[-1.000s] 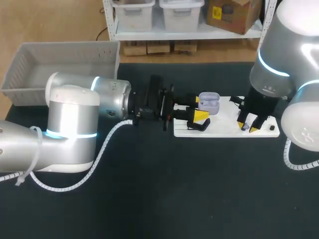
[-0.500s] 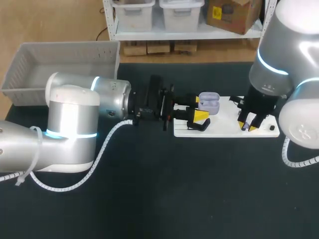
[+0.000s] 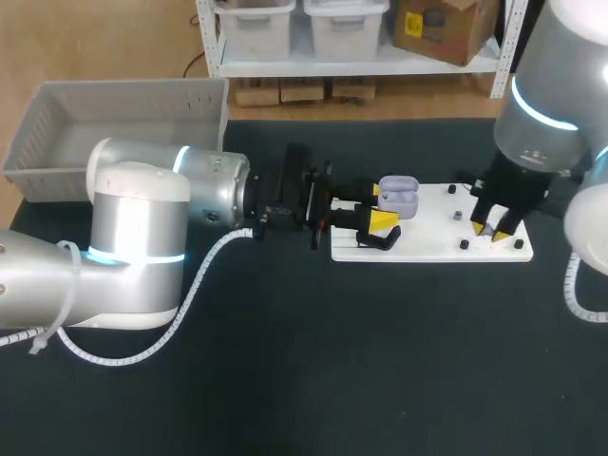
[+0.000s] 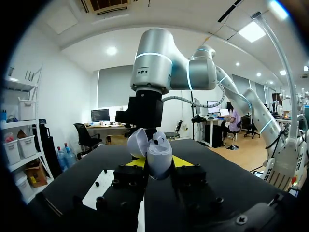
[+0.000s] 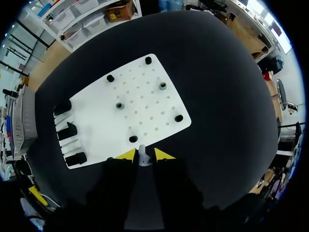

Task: Pick up each earbud case from the left stands, insert the matching earbuds, close the lid, and place the case in the box.

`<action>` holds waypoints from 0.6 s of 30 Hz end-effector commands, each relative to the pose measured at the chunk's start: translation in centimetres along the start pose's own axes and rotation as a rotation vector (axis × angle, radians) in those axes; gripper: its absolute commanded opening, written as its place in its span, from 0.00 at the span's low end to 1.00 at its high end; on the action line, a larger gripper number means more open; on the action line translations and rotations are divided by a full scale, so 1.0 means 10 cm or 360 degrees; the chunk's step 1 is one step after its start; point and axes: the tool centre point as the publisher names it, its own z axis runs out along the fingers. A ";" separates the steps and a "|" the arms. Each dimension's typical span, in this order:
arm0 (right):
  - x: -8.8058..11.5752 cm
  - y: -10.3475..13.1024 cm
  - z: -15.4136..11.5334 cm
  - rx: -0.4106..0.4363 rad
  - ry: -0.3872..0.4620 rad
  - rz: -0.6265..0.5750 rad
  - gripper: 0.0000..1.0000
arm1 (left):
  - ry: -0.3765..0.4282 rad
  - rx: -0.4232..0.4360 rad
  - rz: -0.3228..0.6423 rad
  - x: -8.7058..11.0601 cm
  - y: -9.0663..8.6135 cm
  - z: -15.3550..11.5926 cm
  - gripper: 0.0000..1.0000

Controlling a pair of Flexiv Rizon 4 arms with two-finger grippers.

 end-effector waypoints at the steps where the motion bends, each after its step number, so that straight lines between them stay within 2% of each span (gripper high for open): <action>1: 0.03 -0.11 -0.14 -0.0005 -0.0048 0.0012 0.00 | -0.0002 -0.0008 0.0004 0.01 -0.01 0.00 0.00; 5: 0.04 -0.14 -0.34 -0.0031 -0.0049 0.0007 0.00 | -0.0002 -0.0008 0.0004 0.01 -0.01 0.00 0.00; 9: 0.10 -0.14 -0.63 0.0000 -0.0087 -0.0061 0.00 | -0.0002 -0.0008 0.0004 0.01 -0.01 0.00 0.00; 13: 0.17 -0.10 -0.86 0.0093 -0.0109 -0.0158 0.00 | -0.0002 -0.0008 0.0004 0.01 -0.01 0.00 0.00; 18: 0.27 0.00 -1.04 0.0228 -0.0073 -0.0291 0.00 | -0.0002 -0.0008 0.0004 0.01 -0.01 0.00 0.00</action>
